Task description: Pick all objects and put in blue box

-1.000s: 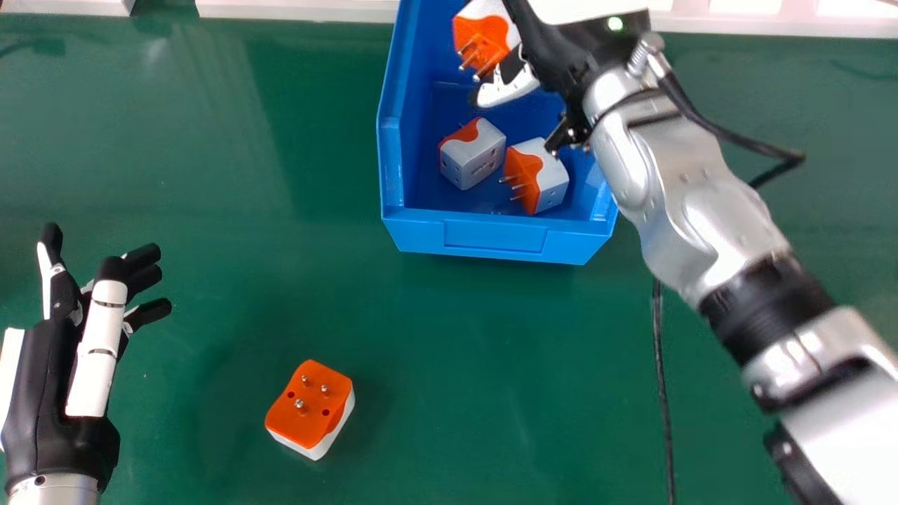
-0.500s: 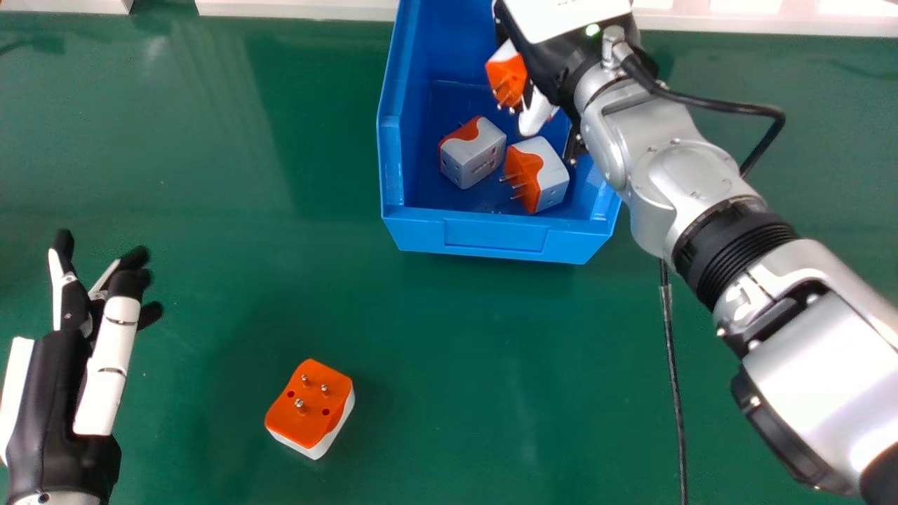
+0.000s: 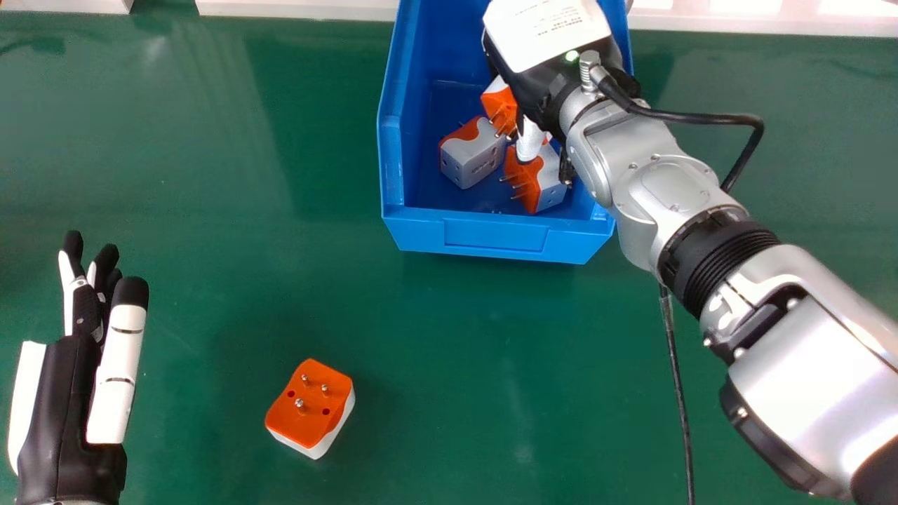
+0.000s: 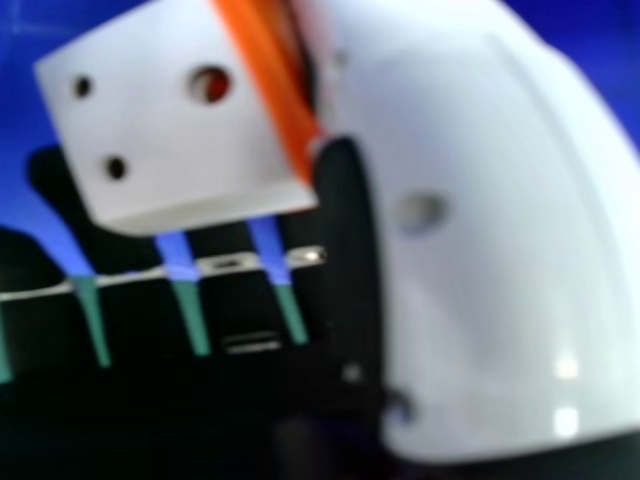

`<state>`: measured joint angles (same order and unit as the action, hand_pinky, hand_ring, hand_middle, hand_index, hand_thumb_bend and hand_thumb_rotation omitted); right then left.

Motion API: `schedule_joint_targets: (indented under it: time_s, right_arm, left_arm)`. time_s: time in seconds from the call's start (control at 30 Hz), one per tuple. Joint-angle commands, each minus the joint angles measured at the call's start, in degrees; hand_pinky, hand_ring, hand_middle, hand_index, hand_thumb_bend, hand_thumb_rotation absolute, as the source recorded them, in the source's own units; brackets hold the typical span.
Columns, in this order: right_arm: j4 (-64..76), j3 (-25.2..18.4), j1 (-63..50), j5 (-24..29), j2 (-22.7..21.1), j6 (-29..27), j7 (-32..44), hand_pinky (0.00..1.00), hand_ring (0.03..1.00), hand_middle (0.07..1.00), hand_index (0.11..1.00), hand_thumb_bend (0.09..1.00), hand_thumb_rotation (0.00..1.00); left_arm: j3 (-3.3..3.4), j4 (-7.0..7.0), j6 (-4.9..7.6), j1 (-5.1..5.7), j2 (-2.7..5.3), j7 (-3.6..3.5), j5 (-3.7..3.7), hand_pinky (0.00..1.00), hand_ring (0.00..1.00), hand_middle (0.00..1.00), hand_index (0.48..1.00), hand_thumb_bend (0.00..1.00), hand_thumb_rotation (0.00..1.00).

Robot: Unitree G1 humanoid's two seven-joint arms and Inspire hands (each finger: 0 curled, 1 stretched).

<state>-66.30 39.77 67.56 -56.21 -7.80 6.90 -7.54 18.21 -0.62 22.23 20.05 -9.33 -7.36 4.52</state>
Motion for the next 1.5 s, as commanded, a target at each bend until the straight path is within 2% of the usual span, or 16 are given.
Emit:
schedule_joint_targets:
  time_s: [0.0, 0.17, 0.27, 0.33, 0.37, 0.4, 0.47, 0.57, 0.63, 0.77, 0.87, 0.9, 0.93, 1.13, 1.43, 1.47]
  right_arm:
    - [0.9, 0.2, 3.7, 0.0, 0.1, 0.1, -0.5, 0.11, 0.401, 0.499, 0.481, 0.517, 0.00]
    - [0.9, 0.9, 3.8, -0.1, 0.4, -0.8, -2.8, 0.10, 0.406, 0.500, 0.479, 0.517, 0.00]
    - [0.2, 0.5, 3.6, 0.3, 1.8, 1.9, -4.4, 0.10, 0.432, 0.433, 0.504, 0.514, 0.00]
    - [0.1, 1.0, 3.5, -0.2, 1.8, 2.6, -5.1, 0.18, 0.374, 0.453, 0.516, 0.511, 0.00]
    - [0.3, 1.0, 3.5, -0.1, 1.8, 3.1, -4.6, 0.28, 0.429, 0.510, 0.507, 0.507, 0.06]
    - [0.5, 0.9, 3.4, 0.0, 1.8, 3.4, -4.2, 0.43, 0.558, 0.630, 0.606, 0.546, 0.30]
    - [1.3, 0.2, 3.0, 0.9, 1.6, 3.4, -3.8, 0.59, 0.712, 0.770, 0.726, 0.586, 0.49]
    - [2.3, 0.4, 2.3, 1.0, 0.8, 2.8, -4.2, 0.77, 0.898, 0.949, 0.897, 0.608, 0.63]
    - [2.8, 0.4, 2.0, 1.1, 0.6, 2.8, -4.8, 0.83, 0.951, 0.986, 0.947, 0.606, 0.65]
    - [3.4, 1.1, 1.8, 0.6, 0.2, 3.2, -5.2, 0.93, 0.997, 1.000, 0.994, 0.588, 0.70]
    - [3.5, 0.8, 1.8, 1.1, 0.2, 3.6, -5.0, 0.97, 1.000, 1.000, 1.000, 0.565, 0.75]
    - [3.7, 0.6, 1.6, 1.3, 0.2, 3.7, -5.2, 0.97, 1.000, 1.000, 1.000, 0.554, 0.75]
    - [4.1, 0.2, 1.5, 1.7, 0.2, 3.8, -5.3, 0.97, 1.000, 1.000, 1.000, 0.544, 0.75]
    - [10.4, -2.0, -1.5, 3.4, -0.5, 5.4, -6.3, 0.95, 1.000, 1.000, 1.000, 0.468, 0.71]
    - [47.5, -6.3, -22.9, 1.1, -8.5, 7.8, -7.9, 0.93, 1.000, 1.000, 1.000, 0.343, 0.71]
    - [51.8, -6.9, -26.0, 0.7, -9.4, 7.6, -8.5, 0.91, 1.000, 1.000, 1.000, 0.343, 0.72]
  left_arm:
    - [-0.28, 1.66, 0.87, 0.45, 0.07, 0.31, 0.07, 1.00, 1.00, 1.00, 1.000, 0.55, 0.96]
    - [-0.63, 2.49, -0.15, 0.64, 0.49, 0.12, 1.20, 1.00, 1.00, 1.00, 1.000, 0.59, 0.93]
    - [-0.73, 3.05, -0.68, 0.84, 0.64, 0.51, 0.91, 1.00, 1.00, 1.00, 1.000, 0.57, 0.94]
    - [-0.81, 3.30, -0.88, 0.90, 0.68, 0.59, 0.79, 1.00, 1.00, 1.00, 1.000, 0.57, 0.93]
    - [-0.80, 3.25, -0.73, 0.89, 0.71, 0.83, 0.37, 1.00, 1.00, 1.00, 1.000, 0.58, 0.93]
    - [-0.79, 3.18, -0.62, 0.87, 0.72, 1.04, 0.01, 1.00, 1.00, 1.00, 1.000, 0.60, 0.93]
    - [-0.80, 3.41, -1.20, 0.82, 0.96, 1.24, 0.28, 1.00, 1.00, 1.00, 1.000, 0.61, 0.93]
    - [-0.95, 3.30, -1.36, 0.59, 0.89, 1.46, 0.29, 1.00, 1.00, 1.00, 1.000, 0.63, 0.92]
    - [-0.99, 3.37, -2.16, 0.34, 0.90, 1.06, 1.36, 1.00, 1.00, 1.00, 1.000, 0.63, 0.91]
    - [-0.92, 2.71, -2.17, -0.42, 0.81, 1.55, 0.81, 1.00, 1.00, 1.00, 1.000, 0.64, 0.92]
    - [-1.00, 2.61, -2.34, -0.82, 0.75, 1.94, 0.01, 1.00, 1.00, 1.00, 1.000, 0.63, 0.93]
    - [-1.03, 2.85, -2.91, -0.86, 0.79, 1.64, 0.56, 1.00, 1.00, 1.00, 1.000, 0.63, 0.93]
    - [-1.08, 3.09, -3.38, -0.80, 0.76, 1.86, 0.20, 1.00, 1.00, 1.00, 1.000, 0.62, 0.92]
    - [-0.90, 1.93, -2.76, -1.59, 0.58, 1.51, 0.54, 1.00, 1.00, 1.00, 1.000, 0.63, 0.92]
    - [-0.83, 1.82, -3.46, -1.98, 0.33, 1.75, 0.00, 1.00, 1.00, 1.00, 1.000, 0.64, 0.93]
    - [-0.74, 1.80, -3.47, -2.08, 0.54, 1.45, 0.82, 1.00, 1.00, 1.00, 1.000, 0.63, 0.92]
